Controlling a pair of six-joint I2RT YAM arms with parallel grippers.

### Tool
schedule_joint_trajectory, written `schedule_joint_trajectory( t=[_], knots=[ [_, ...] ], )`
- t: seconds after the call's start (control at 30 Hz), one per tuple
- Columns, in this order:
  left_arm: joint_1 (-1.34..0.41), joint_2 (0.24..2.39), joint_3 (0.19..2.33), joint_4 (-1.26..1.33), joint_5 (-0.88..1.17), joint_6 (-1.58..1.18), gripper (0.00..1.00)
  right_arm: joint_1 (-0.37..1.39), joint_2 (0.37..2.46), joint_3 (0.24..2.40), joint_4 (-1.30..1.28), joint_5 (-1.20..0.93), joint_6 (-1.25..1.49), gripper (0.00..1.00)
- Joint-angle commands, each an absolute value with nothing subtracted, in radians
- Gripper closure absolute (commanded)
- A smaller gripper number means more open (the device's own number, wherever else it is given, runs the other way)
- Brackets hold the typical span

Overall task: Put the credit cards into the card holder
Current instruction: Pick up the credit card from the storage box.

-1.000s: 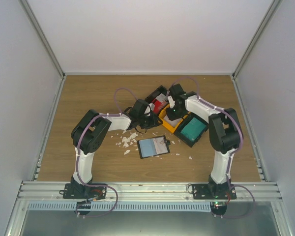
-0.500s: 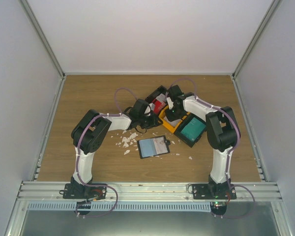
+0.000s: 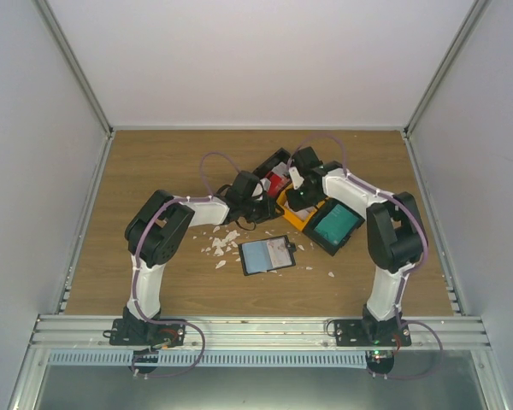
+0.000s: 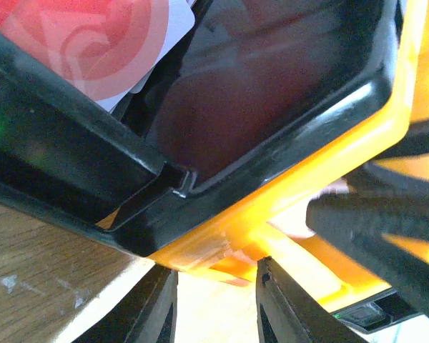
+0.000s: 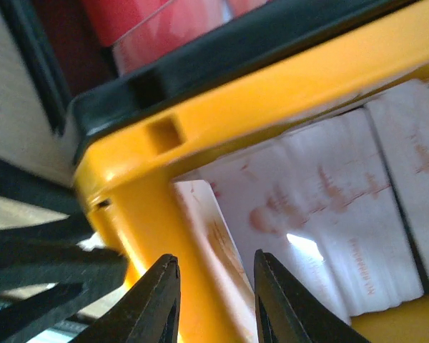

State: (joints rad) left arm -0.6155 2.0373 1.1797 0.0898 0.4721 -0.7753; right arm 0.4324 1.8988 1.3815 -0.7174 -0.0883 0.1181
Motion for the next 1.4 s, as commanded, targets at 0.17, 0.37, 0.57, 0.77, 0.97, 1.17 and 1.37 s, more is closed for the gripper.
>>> schedule_joint_trajectory(
  t=[0.17,0.37,0.57,0.77,0.97,1.17,1.37],
  knots=[
    [-0.621,2.066,1.216,0.124,0.446,-0.774,0.69,0.476,1.813,1.290,-0.749,-0.167,0.146,0.69],
    [-0.621,2.066,1.215,0.124,0.446,-0.776,0.69,0.483,1.782,1.256,-0.741,-0.193,0.146,0.69],
    [-0.620,2.058,1.212,0.121,0.444,-0.772,0.69,0.483,1.806,1.281,-0.735,-0.170,0.144,0.69],
    [-0.620,2.041,1.206,0.115,0.436,-0.766,0.69,0.486,1.831,1.325,-0.730,-0.102,0.124,0.65],
    [-0.616,2.029,1.201,0.107,0.419,-0.762,0.69,0.492,1.877,1.336,-0.731,-0.089,0.084,0.65],
    [-0.612,2.002,1.175,0.106,0.401,-0.760,0.69,0.501,1.886,1.338,-0.729,-0.098,0.080,0.78],
    [-0.612,1.965,1.154,0.103,0.384,-0.753,0.69,0.504,1.837,1.345,-0.750,-0.079,0.100,0.98]
  ],
)
